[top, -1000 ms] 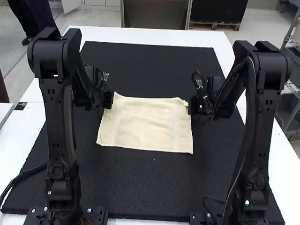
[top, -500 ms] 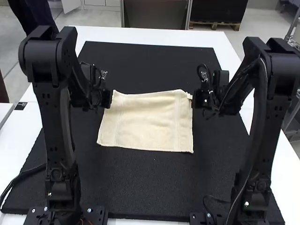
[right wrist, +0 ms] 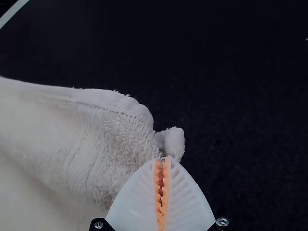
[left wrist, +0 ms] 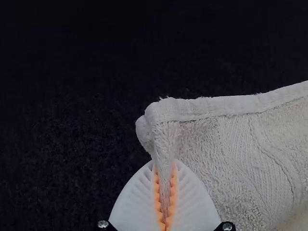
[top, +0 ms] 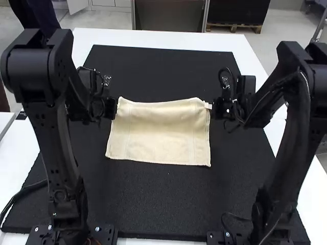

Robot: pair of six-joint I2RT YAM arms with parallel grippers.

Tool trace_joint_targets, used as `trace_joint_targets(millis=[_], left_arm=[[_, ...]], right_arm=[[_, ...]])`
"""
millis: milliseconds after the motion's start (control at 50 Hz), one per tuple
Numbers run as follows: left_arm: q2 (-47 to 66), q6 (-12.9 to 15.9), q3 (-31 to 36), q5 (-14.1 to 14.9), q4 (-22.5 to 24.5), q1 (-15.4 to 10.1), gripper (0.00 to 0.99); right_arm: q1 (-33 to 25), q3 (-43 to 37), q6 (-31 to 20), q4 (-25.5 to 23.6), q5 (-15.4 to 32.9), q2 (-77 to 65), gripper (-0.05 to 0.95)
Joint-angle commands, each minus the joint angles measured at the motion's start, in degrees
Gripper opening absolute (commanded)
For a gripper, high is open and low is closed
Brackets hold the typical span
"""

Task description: Fold the towel.

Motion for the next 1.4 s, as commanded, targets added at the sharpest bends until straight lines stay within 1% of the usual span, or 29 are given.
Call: trace_joint_targets(millis=[0,80,180,360,420,660,1180,1380], left_arm=[[-2.78,1.06,-1.31,0.8,-0.12,0.76,0.018],[-3.74,1.59,-2.11,0.8,-0.65,0.84,0.018],[-5.15,1.94,-3.25,0.97,-1.17,0.84,0.018],[-7.44,1.94,-4.74,0.97,-1.88,0.84,0.02],[-8.14,1.94,-5.18,1.06,-2.67,0.84,0.02],[-10.69,1.76,-6.94,1.15,-2.58,0.84,0.02],[-13.41,1.76,-10.63,1.59,-3.37,0.93,0.018],[-15.61,1.67,-11.07,1.59,-4.34,0.84,0.02]], right_arm=[[-1.16,-1.88,-0.02,-0.15,-1.92,-3.04,-0.02],[-1.16,-2.67,-0.37,-1.29,-2.45,-4.44,-0.02],[-1.16,-4.17,-0.54,-1.38,-2.45,-6.99,-0.02],[-1.16,-6.01,-0.54,-2.52,-2.53,-10.51,-0.02],[-1.16,-6.89,-0.54,-2.52,-2.53,-11.47,-0.02],[-1.16,-10.23,-0.46,-1.9,-2.8,-14.55,-0.02],[-1.16,-13.31,-0.28,-2.34,-5.08,-18.42,-0.02],[-1.25,-14.01,-0.28,-4.54,-5.7,-21.41,-0.02]])
